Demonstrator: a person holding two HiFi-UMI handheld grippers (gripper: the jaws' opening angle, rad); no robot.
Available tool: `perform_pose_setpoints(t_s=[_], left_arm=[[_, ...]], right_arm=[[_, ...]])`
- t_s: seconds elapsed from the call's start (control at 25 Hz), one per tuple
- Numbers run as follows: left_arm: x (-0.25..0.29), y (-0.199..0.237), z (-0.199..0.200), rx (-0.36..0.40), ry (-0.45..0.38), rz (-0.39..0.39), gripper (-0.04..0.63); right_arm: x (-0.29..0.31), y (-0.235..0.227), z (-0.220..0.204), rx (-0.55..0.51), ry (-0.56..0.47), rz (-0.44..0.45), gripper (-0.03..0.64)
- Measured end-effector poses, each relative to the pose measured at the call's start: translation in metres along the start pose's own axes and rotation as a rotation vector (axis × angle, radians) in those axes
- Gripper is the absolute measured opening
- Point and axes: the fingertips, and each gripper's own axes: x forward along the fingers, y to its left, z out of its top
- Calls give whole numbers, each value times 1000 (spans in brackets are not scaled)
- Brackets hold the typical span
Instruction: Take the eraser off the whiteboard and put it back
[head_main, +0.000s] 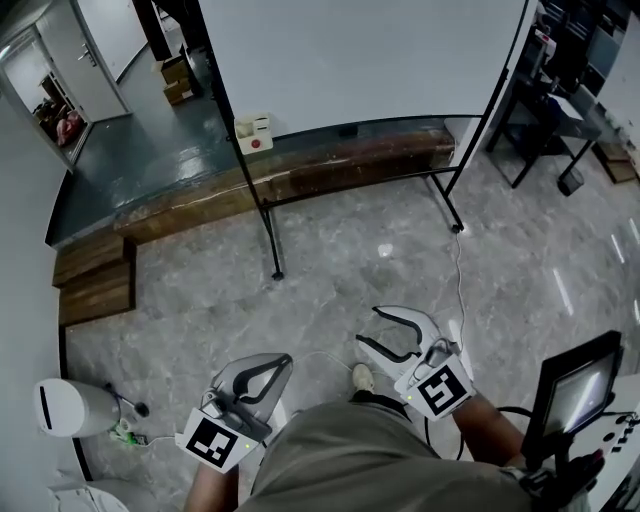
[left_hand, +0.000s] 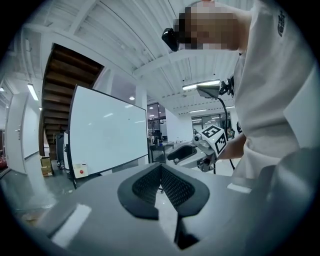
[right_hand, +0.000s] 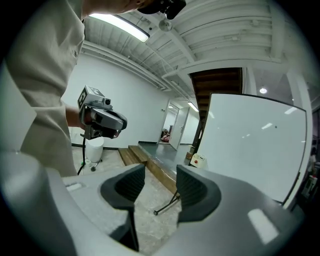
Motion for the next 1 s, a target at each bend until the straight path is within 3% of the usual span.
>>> perform_pose_setpoints(t_s=[0.36,0.56,0.76,0.92,1.0], left_arm=[[-123,-11,-43,-28,6,-5,6],[-176,-32,-42,-9,-15,-48,6],[-188,-50,-20,7,-93,-108,6],[-193,-47,-47,-1,-34,-121,6],[-189,-49,-40,3,-60,-120,6]], right_arm=[[12,122,44,13,-16,-30,199],[-1,182,65,20,0,-61,199],[-23,201,85,13,25,-97,199],[-22,208,78,11,60,-113,198],[-27,208,76,10,82,-116,198]])
